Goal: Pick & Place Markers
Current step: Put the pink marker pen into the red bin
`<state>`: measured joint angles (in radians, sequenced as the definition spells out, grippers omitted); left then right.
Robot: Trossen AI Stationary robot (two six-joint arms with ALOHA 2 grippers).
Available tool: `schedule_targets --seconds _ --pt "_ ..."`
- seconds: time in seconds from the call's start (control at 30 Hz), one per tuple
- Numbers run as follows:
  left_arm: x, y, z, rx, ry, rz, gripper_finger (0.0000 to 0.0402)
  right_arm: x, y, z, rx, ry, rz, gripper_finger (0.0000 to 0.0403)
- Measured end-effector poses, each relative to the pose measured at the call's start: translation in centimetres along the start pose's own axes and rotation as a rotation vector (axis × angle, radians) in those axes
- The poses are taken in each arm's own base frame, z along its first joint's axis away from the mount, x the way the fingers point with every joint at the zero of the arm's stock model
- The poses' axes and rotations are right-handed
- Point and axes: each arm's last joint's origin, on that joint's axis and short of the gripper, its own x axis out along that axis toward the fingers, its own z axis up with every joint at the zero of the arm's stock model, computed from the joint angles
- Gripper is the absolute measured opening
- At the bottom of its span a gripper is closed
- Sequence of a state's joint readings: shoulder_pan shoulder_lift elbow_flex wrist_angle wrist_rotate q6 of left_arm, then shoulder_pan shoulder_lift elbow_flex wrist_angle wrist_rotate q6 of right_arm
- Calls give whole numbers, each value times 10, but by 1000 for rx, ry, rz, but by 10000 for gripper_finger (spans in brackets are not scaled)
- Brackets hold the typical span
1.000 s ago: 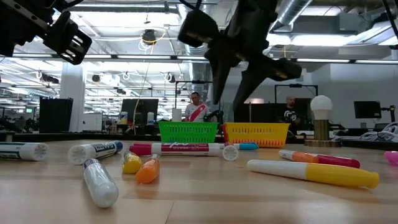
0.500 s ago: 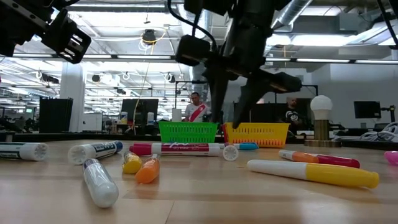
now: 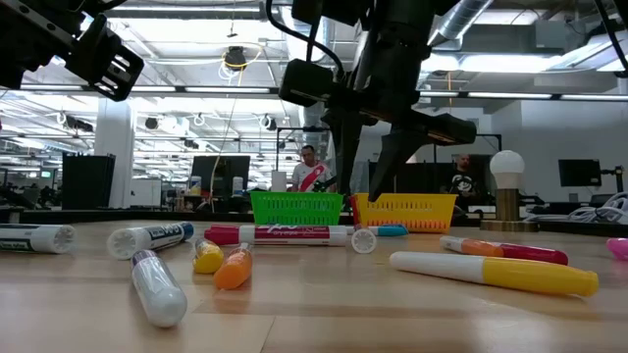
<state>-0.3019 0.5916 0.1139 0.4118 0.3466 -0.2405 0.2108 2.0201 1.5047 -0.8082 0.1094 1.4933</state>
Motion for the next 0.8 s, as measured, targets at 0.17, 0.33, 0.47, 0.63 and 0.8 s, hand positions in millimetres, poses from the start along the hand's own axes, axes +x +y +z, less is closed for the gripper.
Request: schedule_targets --seconds 0.17,0.33,0.47,0.63,0.8 --pt "0 0 0 -1 0 0 242 16 -2 0 -5 3 -46 134" --pt "0 0 0 -2 -2 0 242 33 -3 -2 -11 8 -89 134" --pt "0 0 0 -2 -3 0 242 38 -5 -3 -17 10 -108 134" --pt "0 0 0 -2 -3 0 242 42 -7 -4 -21 11 -136 134" --pt "0 0 1 -2 -4 0 242 42 -7 -4 -21 12 -138 133"
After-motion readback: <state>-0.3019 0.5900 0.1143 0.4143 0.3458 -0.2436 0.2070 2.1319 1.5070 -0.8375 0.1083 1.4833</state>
